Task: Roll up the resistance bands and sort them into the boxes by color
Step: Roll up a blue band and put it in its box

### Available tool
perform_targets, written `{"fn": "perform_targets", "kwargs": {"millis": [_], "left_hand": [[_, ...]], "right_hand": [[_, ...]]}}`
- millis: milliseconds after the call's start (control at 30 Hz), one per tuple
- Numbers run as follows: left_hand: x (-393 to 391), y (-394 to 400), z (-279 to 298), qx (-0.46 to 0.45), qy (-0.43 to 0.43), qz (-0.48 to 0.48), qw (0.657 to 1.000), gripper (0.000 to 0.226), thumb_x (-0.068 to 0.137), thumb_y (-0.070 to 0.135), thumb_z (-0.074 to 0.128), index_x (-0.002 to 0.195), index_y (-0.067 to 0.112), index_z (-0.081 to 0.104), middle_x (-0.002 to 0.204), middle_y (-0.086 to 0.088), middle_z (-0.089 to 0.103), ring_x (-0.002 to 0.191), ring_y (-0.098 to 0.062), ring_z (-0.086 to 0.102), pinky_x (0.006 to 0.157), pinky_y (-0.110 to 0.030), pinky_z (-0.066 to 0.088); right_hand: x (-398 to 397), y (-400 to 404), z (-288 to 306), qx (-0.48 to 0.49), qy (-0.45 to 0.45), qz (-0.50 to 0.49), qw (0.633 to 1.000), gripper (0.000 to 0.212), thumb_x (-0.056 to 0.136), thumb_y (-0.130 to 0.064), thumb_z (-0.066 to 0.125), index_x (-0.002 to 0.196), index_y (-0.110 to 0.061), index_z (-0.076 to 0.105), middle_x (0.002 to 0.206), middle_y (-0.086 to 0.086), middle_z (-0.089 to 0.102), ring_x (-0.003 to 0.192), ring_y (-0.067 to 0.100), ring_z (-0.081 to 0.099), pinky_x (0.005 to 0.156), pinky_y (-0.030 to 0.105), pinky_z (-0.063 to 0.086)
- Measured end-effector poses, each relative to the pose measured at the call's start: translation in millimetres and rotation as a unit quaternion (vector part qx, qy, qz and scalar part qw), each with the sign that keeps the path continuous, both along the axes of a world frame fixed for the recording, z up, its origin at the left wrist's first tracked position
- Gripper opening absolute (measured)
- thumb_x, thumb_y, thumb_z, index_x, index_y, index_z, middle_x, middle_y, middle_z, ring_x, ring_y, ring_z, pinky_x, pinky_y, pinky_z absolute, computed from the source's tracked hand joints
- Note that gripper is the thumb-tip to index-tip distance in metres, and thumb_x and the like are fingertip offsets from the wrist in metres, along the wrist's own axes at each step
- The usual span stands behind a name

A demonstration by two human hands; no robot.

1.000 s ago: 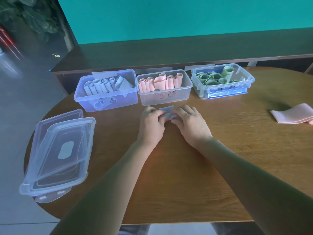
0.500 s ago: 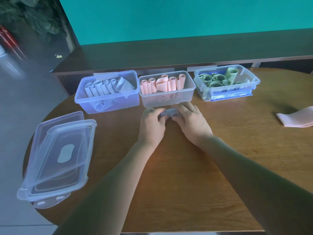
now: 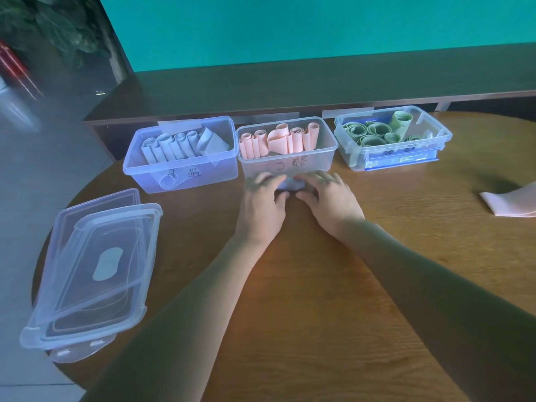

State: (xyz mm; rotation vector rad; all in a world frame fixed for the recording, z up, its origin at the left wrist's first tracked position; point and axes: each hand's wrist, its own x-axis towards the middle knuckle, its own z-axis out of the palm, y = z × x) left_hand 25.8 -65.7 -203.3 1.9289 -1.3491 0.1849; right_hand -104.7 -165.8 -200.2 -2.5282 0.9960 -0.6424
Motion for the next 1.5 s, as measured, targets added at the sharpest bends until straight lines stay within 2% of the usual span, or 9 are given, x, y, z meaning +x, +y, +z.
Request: {"fn": "perform_targets", "kwargs": {"millis": [100,400,600,800,900,1100,1300,1400,1500], "left_hand": [[2,-4,-2,0.022,0.012,-0.006,1.0,0.041,0.087,0.013,0.077,0.127,0.011,0.068,0.123,-0.011,0.062,0.116,-0.029,0.056,0.1,-0.029,0.042],[8,-11,-1,0.012,0.072,-0.007,0.997,0.036,0.086,0.013,0.079,0.12,0.012,0.067,0.117,-0.005,0.068,0.106,-0.022,0.062,0.09,-0.021,0.042],[8,-6,0,0.013,0.098,-0.018,0.995,0.035,0.087,0.019,0.078,0.121,0.014,0.069,0.117,-0.006,0.068,0.107,-0.022,0.061,0.094,-0.026,0.046],[3,21,9,0.028,0.137,-0.063,0.988,0.032,0.094,0.021,0.071,0.124,0.013,0.067,0.119,-0.004,0.068,0.106,-0.019,0.062,0.091,-0.024,0.047],[7,48,17,0.033,0.161,-0.076,0.983,0.024,0.095,0.024,0.069,0.116,0.013,0.07,0.106,0.0,0.069,0.093,-0.016,0.062,0.084,-0.03,0.05],[55,99,60,0.08,0.2,-0.084,0.973,0.036,0.091,0.054,0.061,0.107,0.024,0.072,0.093,0.0,0.072,0.086,-0.019,0.067,0.081,-0.048,0.057],[121,122,101,0.07,0.172,-0.043,0.982,0.017,0.094,0.031,0.07,0.099,0.014,0.074,0.082,0.006,0.068,0.071,-0.004,0.054,0.067,-0.015,0.04],[154,123,110,0.036,0.151,0.011,0.988,0.024,0.092,0.033,0.073,0.112,0.02,0.075,0.096,0.005,0.071,0.081,-0.008,0.059,0.07,-0.007,0.039],[182,120,111,0.006,0.124,0.055,0.991,0.027,0.091,0.03,0.073,0.117,0.021,0.073,0.104,0.002,0.071,0.091,-0.015,0.062,0.085,-0.021,0.046]], "right_hand": [[3,-4,1,0.011,0.007,0.0,1.0,0.038,0.098,-0.031,0.061,0.136,-0.029,0.058,0.135,-0.004,0.061,0.12,0.025,0.05,0.099,0.04,0.04],[11,-10,3,0.032,-0.028,0.019,0.999,0.03,0.096,-0.019,0.064,0.127,-0.02,0.062,0.119,0.004,0.064,0.112,0.027,0.055,0.093,0.041,0.047],[2,-3,3,0.043,-0.07,0.034,0.996,0.032,0.099,-0.017,0.061,0.13,-0.015,0.063,0.111,0.005,0.062,0.105,0.022,0.054,0.089,0.027,0.041],[-15,20,16,0.177,-0.134,0.033,0.974,0.031,0.091,-0.028,0.074,0.121,-0.026,0.069,0.098,-0.007,0.067,0.087,0.012,0.062,0.077,0.018,0.046],[-14,30,26,0.23,-0.172,0.059,0.956,0.023,0.088,-0.026,0.077,0.11,-0.022,0.076,0.098,-0.004,0.075,0.089,0.014,0.069,0.083,0.027,0.051],[26,64,66,0.264,-0.186,0.14,0.936,0.013,0.096,-0.016,0.068,0.105,-0.019,0.077,0.088,-0.008,0.074,0.077,0.005,0.061,0.072,0.018,0.051],[99,80,105,0.24,-0.175,0.15,0.943,0.003,0.094,-0.022,0.071,0.095,-0.021,0.073,0.071,-0.008,0.066,0.06,0.0,0.057,0.063,0.009,0.045],[134,72,121,0.187,-0.141,0.135,0.963,0.015,0.093,-0.027,0.072,0.104,-0.016,0.074,0.076,-0.006,0.069,0.062,0.003,0.061,0.063,0.017,0.048],[161,53,126,0.121,-0.097,0.097,0.983,0.026,0.093,-0.024,0.072,0.103,0.0,0.073,0.097,0.02,0.074,0.089,0.035,0.067,0.079,0.044,0.054]]}}
